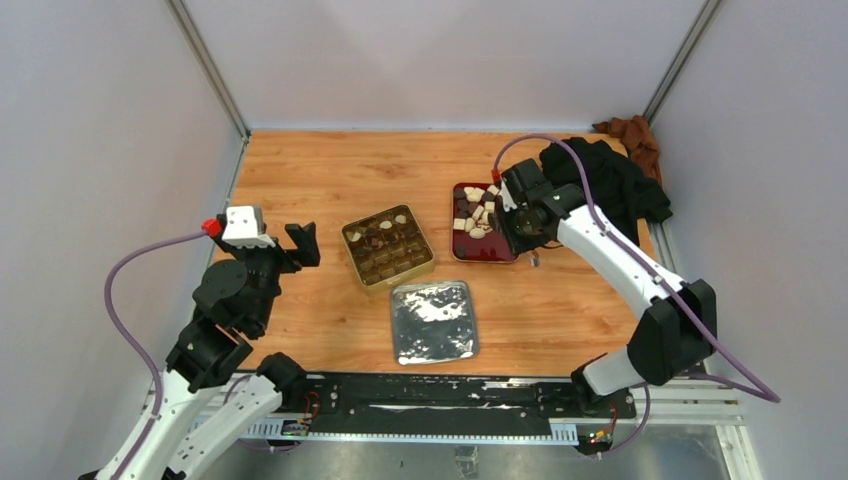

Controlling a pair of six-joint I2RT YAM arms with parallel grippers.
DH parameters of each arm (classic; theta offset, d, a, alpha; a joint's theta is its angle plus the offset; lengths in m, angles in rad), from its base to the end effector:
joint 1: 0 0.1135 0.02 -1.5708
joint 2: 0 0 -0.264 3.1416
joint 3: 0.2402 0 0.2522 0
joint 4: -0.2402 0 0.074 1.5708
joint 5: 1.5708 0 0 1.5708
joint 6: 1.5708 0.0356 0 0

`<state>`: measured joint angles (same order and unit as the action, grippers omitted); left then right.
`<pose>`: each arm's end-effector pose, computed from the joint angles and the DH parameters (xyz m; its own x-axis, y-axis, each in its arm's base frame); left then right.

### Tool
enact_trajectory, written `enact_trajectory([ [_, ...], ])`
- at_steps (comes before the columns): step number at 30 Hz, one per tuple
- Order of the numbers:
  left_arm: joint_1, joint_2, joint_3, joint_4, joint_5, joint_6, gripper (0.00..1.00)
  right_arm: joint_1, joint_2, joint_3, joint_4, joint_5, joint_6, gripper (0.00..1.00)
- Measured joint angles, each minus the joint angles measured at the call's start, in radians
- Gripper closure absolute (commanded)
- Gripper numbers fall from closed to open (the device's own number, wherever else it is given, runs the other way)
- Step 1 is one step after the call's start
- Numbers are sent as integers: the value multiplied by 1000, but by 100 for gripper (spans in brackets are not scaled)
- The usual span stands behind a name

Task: Pack the chocolate
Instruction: Pick up the fake chocolate from the plate.

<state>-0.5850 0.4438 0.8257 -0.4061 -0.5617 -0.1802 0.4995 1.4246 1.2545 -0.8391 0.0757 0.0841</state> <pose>0.0860 -0.0342 0.3713 -0.0240 -0.1660 -0.9858 0.0194 0.9859 -0.1665 0.2571 0.1372 0.2997 -0.7775 -0.3288 -0.5360 -0.3783 0.9255 -0.0191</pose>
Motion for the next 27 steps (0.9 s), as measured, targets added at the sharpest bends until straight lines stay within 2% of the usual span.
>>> enact_trajectory([
  [14,0,-45,-41,9,-49,22,0,-60,216,126,2,-39,-33,61],
  [27,0,-45,-42,9,-50,24,0,-85,306,176,5,-51,-54,58],
])
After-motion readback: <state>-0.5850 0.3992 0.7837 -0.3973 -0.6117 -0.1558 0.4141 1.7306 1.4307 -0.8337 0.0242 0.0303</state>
